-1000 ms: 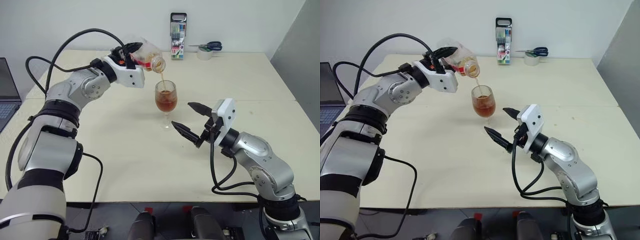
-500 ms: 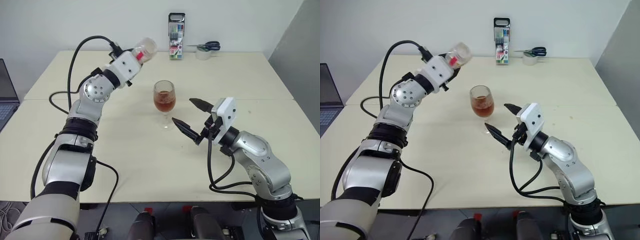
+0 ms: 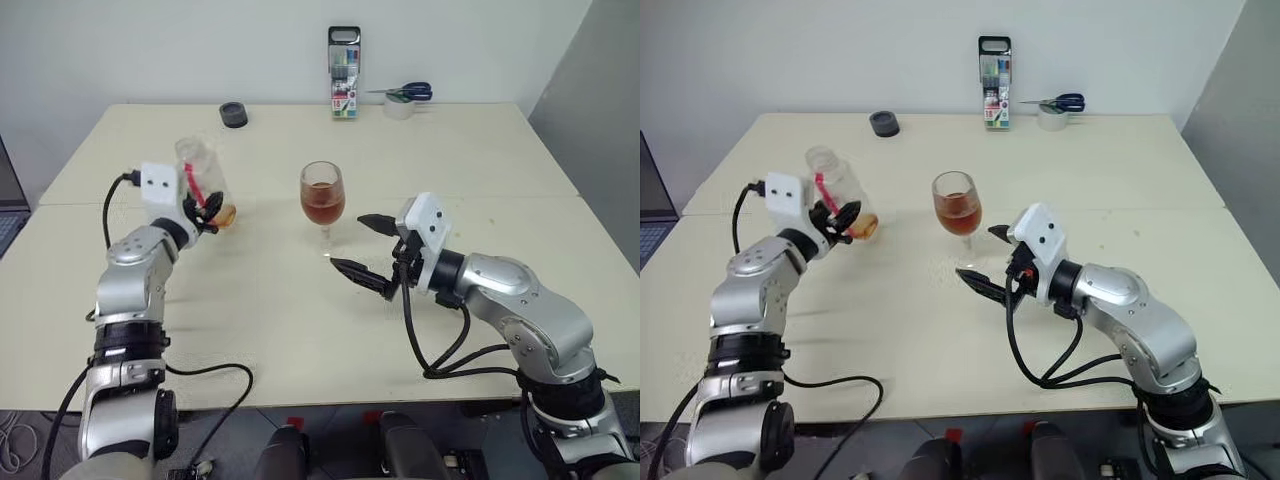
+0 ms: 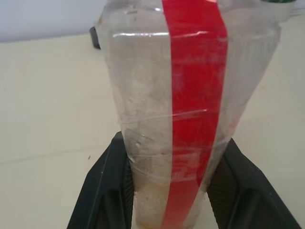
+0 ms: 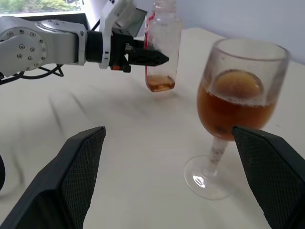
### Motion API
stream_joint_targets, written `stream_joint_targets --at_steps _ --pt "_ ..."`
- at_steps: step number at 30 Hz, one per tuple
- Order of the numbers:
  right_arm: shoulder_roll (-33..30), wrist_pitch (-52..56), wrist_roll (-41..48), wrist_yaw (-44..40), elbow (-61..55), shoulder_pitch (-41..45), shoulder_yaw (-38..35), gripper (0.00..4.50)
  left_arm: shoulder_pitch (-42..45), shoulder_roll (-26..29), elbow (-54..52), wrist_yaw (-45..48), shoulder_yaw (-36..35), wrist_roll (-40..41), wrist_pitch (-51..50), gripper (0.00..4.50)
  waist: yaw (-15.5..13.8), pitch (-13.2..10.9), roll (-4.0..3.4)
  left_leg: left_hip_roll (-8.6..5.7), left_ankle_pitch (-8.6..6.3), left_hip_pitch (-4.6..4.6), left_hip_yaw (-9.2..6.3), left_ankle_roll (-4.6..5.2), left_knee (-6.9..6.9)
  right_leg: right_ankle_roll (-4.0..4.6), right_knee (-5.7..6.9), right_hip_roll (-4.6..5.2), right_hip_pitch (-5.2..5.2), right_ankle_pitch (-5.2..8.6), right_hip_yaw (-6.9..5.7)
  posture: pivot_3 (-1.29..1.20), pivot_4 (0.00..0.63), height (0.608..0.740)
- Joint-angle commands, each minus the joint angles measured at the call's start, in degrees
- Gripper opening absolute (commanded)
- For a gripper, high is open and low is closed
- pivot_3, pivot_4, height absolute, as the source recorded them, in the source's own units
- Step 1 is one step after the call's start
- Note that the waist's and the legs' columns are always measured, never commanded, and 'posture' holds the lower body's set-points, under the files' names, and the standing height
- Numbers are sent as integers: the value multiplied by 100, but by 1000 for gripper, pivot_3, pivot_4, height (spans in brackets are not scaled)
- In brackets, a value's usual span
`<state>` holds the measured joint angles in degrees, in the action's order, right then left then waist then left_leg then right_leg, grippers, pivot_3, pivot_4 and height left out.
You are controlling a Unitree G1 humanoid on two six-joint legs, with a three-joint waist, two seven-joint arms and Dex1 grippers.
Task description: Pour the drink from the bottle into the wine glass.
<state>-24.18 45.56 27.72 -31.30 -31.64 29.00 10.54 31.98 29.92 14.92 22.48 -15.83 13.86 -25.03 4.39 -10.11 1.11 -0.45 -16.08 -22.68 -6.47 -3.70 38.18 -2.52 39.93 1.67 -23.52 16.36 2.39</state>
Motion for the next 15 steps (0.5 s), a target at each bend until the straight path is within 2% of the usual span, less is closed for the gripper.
stream_joint_targets --at_steps 1,13,14,15 --pt "26 -102 -42 -106 6 188 102 4500 -138 90 -383 -72 -253 151 -23 1671 -29 2 4 -1 0 0 2 0 1 0 0 3 1 0 1 0 150 740" --pt "195 -149 -184 -139 201 401 257 4500 -559 -32 -152 62 -334 277 396 1671 -116 6 10 -2 0 2 9 0 1 1 -2 6 0 0 4 0 150 740" --pt "202 -134 -182 -136 193 408 251 4500 -572 -32 -121 74 -335 276 428 2400 -116 6 10 -2 0 2 9 0 0 1 -2 6 0 0 4 0 150 740" --pt "202 -124 -181 -135 183 406 246 4500 -590 -34 -100 102 -333 282 451 2668 -116 6 10 -2 0 2 8 0 0 1 -2 6 0 0 4 0 150 740"
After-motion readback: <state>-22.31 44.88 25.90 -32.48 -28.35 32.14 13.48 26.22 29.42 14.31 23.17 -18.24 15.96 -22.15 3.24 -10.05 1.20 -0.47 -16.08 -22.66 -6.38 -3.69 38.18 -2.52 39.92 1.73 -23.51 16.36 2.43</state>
